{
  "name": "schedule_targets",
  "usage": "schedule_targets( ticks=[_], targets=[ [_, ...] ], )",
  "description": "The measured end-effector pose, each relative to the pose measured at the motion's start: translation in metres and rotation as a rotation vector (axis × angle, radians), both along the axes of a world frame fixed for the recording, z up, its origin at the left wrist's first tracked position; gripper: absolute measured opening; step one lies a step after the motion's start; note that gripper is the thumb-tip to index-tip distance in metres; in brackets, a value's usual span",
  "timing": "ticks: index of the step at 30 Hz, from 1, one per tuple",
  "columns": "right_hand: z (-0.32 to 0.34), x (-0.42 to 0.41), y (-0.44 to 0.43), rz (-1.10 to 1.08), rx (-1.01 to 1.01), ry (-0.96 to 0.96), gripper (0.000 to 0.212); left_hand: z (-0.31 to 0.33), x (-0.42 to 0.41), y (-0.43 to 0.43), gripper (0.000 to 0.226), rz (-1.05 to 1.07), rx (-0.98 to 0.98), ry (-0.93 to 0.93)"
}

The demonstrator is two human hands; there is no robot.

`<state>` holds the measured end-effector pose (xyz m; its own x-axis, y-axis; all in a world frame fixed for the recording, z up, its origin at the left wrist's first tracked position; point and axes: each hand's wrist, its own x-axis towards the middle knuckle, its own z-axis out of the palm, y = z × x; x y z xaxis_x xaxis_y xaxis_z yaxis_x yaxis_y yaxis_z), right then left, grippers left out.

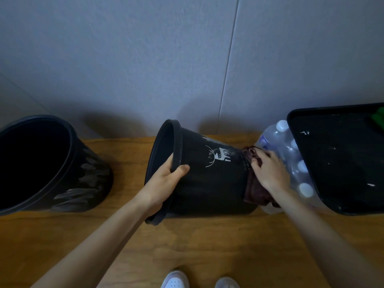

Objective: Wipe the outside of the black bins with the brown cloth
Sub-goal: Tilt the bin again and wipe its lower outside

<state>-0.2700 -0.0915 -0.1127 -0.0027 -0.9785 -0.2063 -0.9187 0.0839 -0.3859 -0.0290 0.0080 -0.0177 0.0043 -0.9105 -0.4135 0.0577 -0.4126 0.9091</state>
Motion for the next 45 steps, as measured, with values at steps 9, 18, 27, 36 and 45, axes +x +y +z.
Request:
schedule_targets(
  ticks=[9, 18, 27, 36, 45],
  targets=[
    [0.061, 0.104, 0.033, 0.249, -0.235, -0.304, 0.043, 0.005, -0.005, 0.0, 0.019, -0.021, 0.007, -0.006],
    [0.012, 0.039, 0.021, 0.022, -0.17, -0.139, 0.04, 0.001, 0.001, 0.006, 0.024, -0.043, 0.004, -0.033],
    [0.022, 0.039, 0.024, 0.032, -0.15, -0.079, 0.039, -0.005, 0.006, 0.017, 0.028, -0.132, -0.049, -0.077],
    [0.058, 0.117, 0.053, 0.284, -0.339, -0.259, 0.044, -0.014, 0.018, 0.019, 0.029, -0.142, -0.038, -0.116],
    [0.005, 0.03, 0.037, -0.014, -0.145, -0.014, 0.041, -0.018, 0.04, 0.017, 0.047, -0.049, -0.02, -0.045]
  ],
)
